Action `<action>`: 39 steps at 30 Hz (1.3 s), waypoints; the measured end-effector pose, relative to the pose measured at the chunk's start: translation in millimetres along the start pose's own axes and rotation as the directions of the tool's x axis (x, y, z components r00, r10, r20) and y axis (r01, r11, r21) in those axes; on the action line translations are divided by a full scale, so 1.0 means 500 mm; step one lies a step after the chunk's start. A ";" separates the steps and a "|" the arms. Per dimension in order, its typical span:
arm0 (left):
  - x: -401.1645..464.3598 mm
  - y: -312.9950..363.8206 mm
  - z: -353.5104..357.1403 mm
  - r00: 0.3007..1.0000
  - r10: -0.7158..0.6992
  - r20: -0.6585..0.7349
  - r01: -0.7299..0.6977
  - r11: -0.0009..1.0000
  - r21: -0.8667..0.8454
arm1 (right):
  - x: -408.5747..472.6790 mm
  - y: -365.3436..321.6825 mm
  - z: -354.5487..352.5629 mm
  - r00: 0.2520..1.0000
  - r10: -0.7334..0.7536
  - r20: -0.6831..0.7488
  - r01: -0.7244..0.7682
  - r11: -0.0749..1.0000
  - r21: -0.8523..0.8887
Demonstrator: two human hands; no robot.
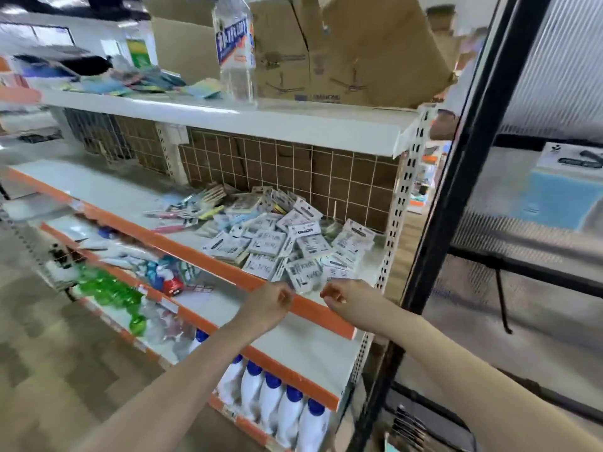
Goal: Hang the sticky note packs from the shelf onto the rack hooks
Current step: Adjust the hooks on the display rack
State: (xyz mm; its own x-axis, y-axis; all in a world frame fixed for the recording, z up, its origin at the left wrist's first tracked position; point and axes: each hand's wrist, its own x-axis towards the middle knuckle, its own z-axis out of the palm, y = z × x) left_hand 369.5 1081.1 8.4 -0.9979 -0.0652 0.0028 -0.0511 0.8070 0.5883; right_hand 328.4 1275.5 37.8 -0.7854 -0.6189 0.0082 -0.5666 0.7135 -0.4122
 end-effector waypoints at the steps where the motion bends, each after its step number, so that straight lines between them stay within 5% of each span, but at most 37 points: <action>1: 0.008 -0.017 -0.011 1.000 -0.002 0.004 0.002 1.000 0.008 | 0.022 0.000 0.011 0.999 0.040 0.000 -0.040 0.999 0.017; 8: 0.077 -0.095 -0.046 0.997 -0.058 -0.041 0.062 0.993 0.100 | 0.148 -0.003 0.078 0.960 0.276 -0.050 -0.268 0.955 0.124; 14: 0.140 -0.115 -0.016 0.985 -0.002 -0.171 0.043 0.971 0.234 | 0.246 0.010 0.100 0.938 0.309 -0.157 -0.285 0.945 0.160; 20: 0.209 -0.132 -0.011 0.963 0.075 -0.260 -0.002 0.963 0.271 | 0.345 0.034 0.125 0.906 0.313 -0.286 -0.316 0.948 0.038; 27: 0.288 -0.155 0.007 0.987 0.000 -0.163 0.065 0.917 0.393 | 0.393 0.035 0.170 0.861 0.415 -0.294 -0.488 0.836 -0.249; 39: 0.318 -0.188 -0.001 0.935 0.100 -0.341 0.087 0.867 0.492 | 0.390 0.036 0.173 0.872 0.357 -0.334 -0.469 0.802 -0.369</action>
State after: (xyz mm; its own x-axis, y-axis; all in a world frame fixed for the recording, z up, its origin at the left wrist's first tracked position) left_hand 215.5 994.4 -46.0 -0.9241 -0.1803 0.3369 -0.1506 0.9822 0.1125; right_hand 186.7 1139.3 -46.6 -0.9707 -0.1756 0.1639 -0.1778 0.9841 0.0012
